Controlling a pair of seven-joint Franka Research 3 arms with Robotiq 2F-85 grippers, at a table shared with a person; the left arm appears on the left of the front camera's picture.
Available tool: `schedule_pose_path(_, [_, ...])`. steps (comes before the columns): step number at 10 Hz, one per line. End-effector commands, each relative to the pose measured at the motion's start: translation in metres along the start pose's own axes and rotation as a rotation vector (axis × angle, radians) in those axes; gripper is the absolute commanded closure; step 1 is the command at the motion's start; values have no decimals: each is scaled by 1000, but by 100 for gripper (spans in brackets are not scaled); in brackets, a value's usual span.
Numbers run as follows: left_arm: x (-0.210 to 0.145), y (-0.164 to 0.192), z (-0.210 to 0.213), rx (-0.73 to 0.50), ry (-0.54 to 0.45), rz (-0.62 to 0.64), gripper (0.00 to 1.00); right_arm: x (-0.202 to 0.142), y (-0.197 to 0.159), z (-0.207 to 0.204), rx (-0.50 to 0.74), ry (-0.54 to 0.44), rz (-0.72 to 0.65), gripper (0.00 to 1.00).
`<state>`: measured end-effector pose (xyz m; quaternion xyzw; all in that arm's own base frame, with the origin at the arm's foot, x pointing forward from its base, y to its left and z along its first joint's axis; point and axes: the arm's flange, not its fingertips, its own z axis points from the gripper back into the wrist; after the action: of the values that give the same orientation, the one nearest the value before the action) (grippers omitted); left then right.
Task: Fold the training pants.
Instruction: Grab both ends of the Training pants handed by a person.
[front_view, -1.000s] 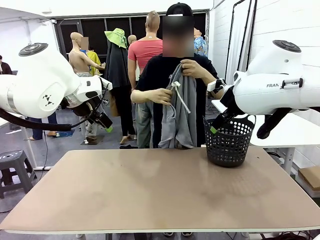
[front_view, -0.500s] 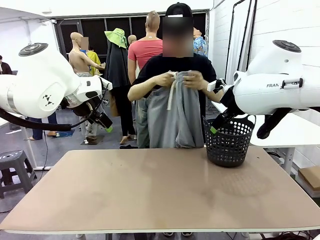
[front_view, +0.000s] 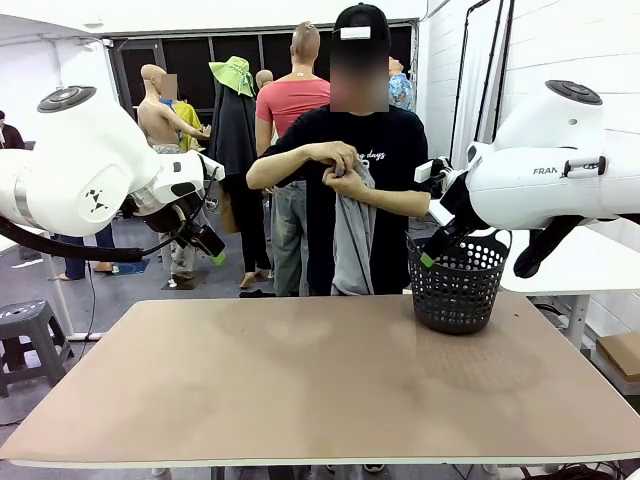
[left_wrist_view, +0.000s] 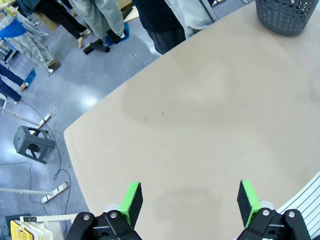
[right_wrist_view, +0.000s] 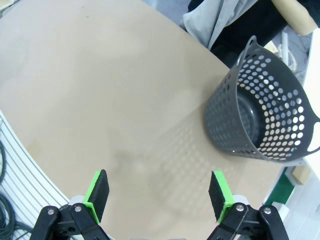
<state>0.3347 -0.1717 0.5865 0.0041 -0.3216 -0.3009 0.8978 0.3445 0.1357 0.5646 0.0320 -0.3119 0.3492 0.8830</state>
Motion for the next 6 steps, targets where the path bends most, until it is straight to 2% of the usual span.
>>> schedule_pose_path(1, [0, -1, 1, -2, -2, -1, 0, 1, 0, 0, -2, -5, 1, 0])
schedule_pose_path(6, [0, -1, 1, -2, -2, -1, 0, 1, 0, 0, -2, -5, 1, 0])
